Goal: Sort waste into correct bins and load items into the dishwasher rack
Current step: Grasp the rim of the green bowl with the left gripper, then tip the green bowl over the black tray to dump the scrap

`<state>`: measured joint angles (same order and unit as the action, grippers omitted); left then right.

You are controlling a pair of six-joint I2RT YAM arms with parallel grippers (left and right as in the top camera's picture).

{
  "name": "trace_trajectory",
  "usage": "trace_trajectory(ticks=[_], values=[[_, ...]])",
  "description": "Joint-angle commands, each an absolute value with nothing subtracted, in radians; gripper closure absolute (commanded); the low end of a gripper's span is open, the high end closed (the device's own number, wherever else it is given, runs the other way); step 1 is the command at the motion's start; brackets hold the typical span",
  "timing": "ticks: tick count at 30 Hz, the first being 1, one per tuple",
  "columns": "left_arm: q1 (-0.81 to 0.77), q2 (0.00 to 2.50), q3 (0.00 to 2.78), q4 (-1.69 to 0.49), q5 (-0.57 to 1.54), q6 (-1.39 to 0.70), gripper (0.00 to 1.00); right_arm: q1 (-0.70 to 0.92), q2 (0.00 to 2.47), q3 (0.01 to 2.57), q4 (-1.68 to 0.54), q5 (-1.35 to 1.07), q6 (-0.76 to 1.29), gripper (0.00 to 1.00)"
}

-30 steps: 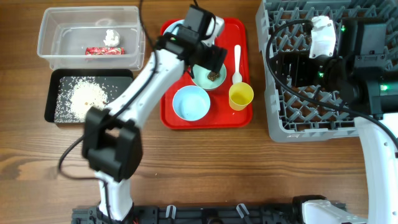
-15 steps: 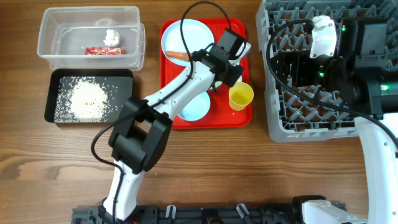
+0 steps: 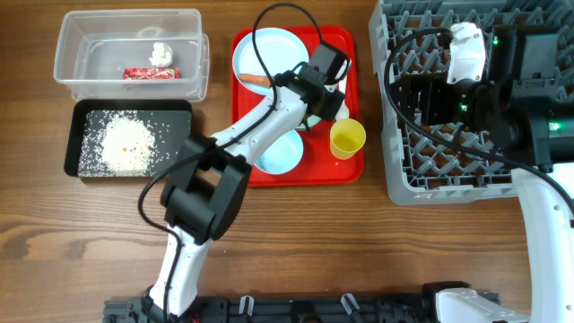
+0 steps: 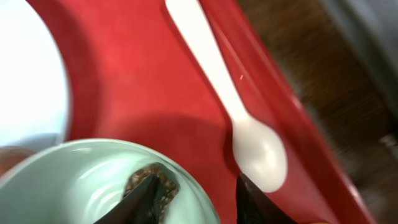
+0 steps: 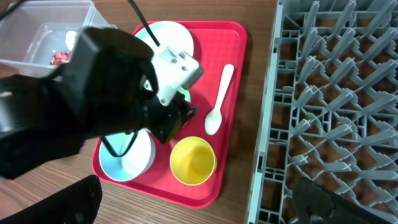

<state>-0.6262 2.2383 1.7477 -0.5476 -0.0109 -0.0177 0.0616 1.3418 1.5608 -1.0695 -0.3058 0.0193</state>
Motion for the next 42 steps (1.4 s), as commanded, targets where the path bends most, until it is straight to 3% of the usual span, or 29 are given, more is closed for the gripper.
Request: trace_trajectory(ticks=[1, 7, 13, 21, 32, 38, 42], values=[[-0.633, 2.278, 1.754, -0.541, -0.025, -0.035, 0.62, 0.059, 1.354, 1.575, -1.066, -0.289, 0.026, 0.00], [-0.633, 2.284, 1.754, -0.534, -0.025, -0.035, 0.76, 0.059, 1.354, 1.575, -1.066, -0.289, 0.027, 0.00], [-0.633, 2.285, 1.754, -0.528, -0.025, -0.035, 0.96, 0.059, 1.354, 1.575, -1.067, -0.289, 0.027, 0.00], [-0.633, 2.242, 1.755, -0.536, -0.017, -0.046, 0.96, 0.059, 1.354, 1.575, -1.066, -0.289, 0.027, 0.00], [-0.612, 1.986, 1.755, -0.575, 0.009, -0.176, 0.96, 0.059, 1.354, 1.575, -1.065, -0.286, 0.026, 0.00], [-0.450, 1.839, 1.755, -0.805, 0.020, -0.365, 0.96, 0.059, 1.354, 1.575, -1.065, -0.285, 0.025, 0.00], [-0.285, 1.806, 1.755, -0.987, 0.131, -0.378, 0.96, 0.059, 1.354, 1.575, -1.062, -0.285, 0.025, 0.00]])
